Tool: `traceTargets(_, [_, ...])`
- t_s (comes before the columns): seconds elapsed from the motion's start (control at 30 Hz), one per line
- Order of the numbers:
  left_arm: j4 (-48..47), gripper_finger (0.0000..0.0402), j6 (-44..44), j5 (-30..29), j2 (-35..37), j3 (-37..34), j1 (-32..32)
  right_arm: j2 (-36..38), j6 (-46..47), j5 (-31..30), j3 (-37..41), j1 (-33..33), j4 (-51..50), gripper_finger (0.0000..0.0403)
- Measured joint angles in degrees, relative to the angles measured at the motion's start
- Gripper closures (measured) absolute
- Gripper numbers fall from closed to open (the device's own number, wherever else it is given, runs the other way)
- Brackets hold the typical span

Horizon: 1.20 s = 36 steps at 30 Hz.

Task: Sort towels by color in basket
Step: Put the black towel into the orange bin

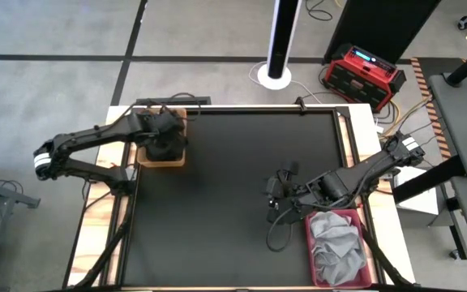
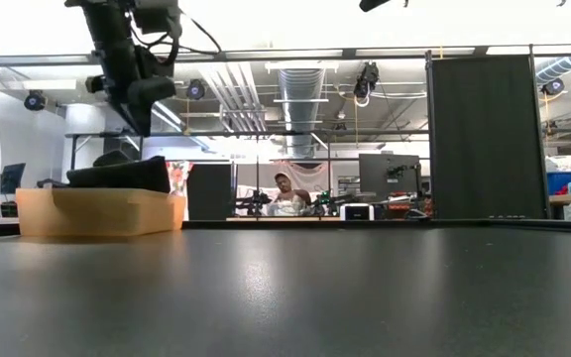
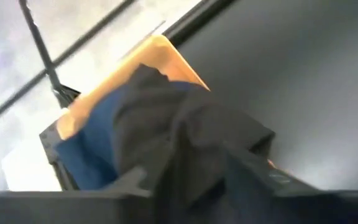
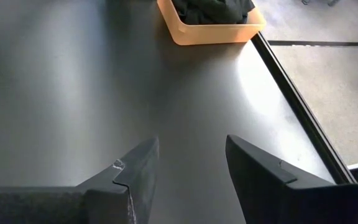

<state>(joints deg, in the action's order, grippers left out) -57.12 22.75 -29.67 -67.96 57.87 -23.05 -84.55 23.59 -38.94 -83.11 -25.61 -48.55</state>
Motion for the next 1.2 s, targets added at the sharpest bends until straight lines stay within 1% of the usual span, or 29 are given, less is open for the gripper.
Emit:
traceTargets(0.1, [-0.04, 0.037, -1.57, -3.42, 0.24, 0.23, -0.33, 0.0, -0.02, -0.01, 0.0, 0.0, 0.02, 0.0227])
traceTargets(0.13, [0.06, 0.0385, -1.71, -4.43, 0.32, 0.11, -0.56, 0.0, -0.02, -0.01, 0.0, 0.0, 0.02, 0.0228])
traceTargets(0.17, [0.1, 0.0388, -1.92, -4.66, 0.36, -0.19, -0.84, 0.0, -0.02, 0.0, 0.0, 0.0, 0.02, 0.023])
traceTargets(0.3, [0.14, 0.0399, -1.29, -4.18, -0.53, -2.23, -1.16, 0.0, 0.0, 0.0, 0.0, 0.0, 0.02, 0.0235])
traceTargets(0.4, [0.92, 0.0401, 0.14, -6.76, -1.19, -4.66, -1.86, 0.0, 0.0, 0.0, 0.02, 0.0, 0.02, 0.0236])
traceTargets(0.47, [2.04, 0.0401, 0.73, -7.33, -1.46, -6.48, -2.78, 0.0, 0.0, 0.0, 0.04, 0.0, 0.03, 0.0234])
traceTargets(0.7, [8.95, 0.0401, 0.75, -5.49, -1.65, -12.24, -3.72, 0.0, 0.01, 0.04, 0.11, -0.02, 0.04, 0.0222])
traceTargets(0.77, [10.35, 0.0401, 1.25, -3.97, -1.65, -13.64, -3.72, 0.0, 0.02, 0.04, 0.15, -0.02, 0.12, 0.0221])
traceTargets(0.93, [11.38, 0.0402, 3.78, -1.32, -1.65, -17.34, -3.69, 0.0, 0.02, 0.13, 0.77, -0.02, 0.89, 0.0222])
traceTargets(1.1, [17.13, 0.0402, 3.94, 1.96, -1.65, -21.61, -3.66, 0.0, 0.04, 0.17, 1.55, -0.02, 1.07, 0.0227])
traceTargets(1.2, [18.81, 0.0402, 4.22, 2.29, -1.65, -23.16, -3.65, 0.0, 0.04, 0.17, 1.82, -0.02, 1.26, 0.0224])
